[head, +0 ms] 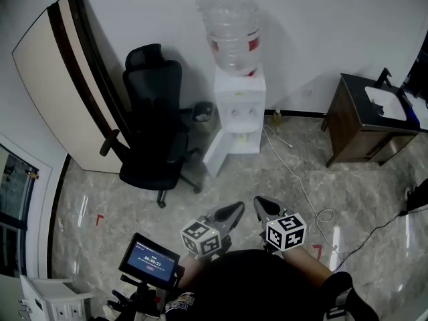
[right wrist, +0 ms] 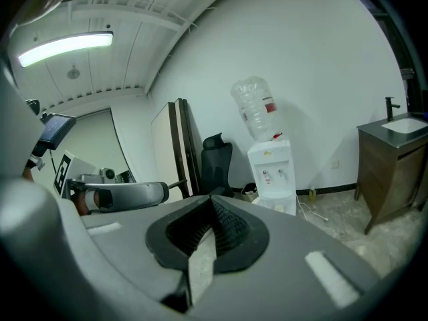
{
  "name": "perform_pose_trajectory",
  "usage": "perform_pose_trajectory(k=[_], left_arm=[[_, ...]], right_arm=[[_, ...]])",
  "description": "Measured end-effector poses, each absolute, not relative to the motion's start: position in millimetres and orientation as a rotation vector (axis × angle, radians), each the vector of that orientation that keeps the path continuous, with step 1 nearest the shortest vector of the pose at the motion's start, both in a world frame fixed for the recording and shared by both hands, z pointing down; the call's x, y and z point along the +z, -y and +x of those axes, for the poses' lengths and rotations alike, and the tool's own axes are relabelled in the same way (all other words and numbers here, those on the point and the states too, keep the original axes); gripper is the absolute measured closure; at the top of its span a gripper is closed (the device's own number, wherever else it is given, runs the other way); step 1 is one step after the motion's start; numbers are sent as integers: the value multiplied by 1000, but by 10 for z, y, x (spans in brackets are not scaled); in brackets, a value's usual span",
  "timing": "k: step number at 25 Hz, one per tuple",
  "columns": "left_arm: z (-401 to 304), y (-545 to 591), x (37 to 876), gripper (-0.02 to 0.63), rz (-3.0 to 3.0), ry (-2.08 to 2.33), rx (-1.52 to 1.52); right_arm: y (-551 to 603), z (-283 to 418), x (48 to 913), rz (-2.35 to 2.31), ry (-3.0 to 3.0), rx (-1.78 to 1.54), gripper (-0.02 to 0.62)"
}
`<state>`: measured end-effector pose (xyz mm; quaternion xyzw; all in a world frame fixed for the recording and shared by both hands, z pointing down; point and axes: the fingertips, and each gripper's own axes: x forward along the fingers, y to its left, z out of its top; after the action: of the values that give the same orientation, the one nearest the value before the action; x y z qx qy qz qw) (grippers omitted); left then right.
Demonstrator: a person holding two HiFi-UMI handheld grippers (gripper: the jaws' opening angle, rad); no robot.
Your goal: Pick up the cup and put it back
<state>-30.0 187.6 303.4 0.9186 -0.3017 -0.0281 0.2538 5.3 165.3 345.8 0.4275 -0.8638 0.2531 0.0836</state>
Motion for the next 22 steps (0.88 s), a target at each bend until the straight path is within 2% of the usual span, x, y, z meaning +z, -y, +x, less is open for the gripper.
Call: perform_pose_trajectory(k=[8,22], left_arm=[[-513,-1899,3017,603,2491,811,-116],[-324,-1960,2915,603,2518,790,-107]], right_arm=[[-1784,-124,3436,1313,2563,711,589],[-1842,-14,3362,1291,2572,679,589]])
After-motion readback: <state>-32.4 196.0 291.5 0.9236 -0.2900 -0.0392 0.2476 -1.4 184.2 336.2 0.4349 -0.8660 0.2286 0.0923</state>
